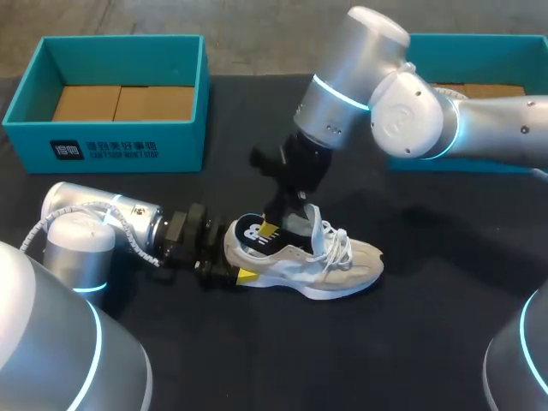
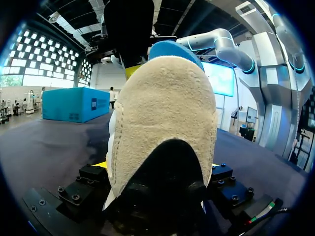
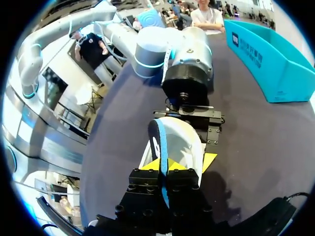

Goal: Take the shoe out of the shoebox, open the shoe tongue, remove and reinsert the insole, then place the shoe into the shoebox

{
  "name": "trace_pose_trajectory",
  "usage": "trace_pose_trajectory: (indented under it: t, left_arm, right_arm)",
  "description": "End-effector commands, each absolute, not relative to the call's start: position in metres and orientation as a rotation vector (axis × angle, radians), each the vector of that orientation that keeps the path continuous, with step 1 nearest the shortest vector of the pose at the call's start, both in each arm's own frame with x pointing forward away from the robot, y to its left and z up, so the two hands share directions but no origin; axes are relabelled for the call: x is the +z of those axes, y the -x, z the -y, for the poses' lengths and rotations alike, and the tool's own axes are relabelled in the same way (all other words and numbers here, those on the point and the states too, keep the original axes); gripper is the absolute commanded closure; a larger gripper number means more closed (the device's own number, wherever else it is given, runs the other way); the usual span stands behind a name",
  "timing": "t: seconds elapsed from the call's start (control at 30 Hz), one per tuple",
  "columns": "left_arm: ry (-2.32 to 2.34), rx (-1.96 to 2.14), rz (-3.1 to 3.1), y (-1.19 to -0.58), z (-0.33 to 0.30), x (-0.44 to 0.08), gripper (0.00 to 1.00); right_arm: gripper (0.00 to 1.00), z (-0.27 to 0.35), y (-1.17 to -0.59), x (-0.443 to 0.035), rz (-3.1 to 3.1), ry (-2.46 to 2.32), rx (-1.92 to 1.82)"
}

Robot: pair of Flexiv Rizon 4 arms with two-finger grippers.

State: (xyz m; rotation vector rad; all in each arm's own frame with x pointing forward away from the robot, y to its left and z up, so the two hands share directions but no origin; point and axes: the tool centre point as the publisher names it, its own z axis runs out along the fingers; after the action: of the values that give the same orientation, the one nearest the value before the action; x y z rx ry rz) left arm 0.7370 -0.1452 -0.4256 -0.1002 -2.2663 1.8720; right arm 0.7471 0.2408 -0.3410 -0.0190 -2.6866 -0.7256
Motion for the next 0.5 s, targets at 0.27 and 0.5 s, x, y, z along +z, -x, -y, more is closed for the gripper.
trace_pose_trajectory:
  t: [0.27, 0.5]
  left_arm:
    - [0.099, 1.872, 2.267, -0.737, 0.145, -0.426, 1.00]
    - [0.099, 1.872, 2.267, -0.737, 0.145, -0.426, 1.00]
  right_arm:
    - [1.00, -0.235, -0.738, -0.297, 2.802, -0.094, -0.878]
    - [1.00, -0.233, -0.746, -0.271, 2.803, -0.174, -0.936]
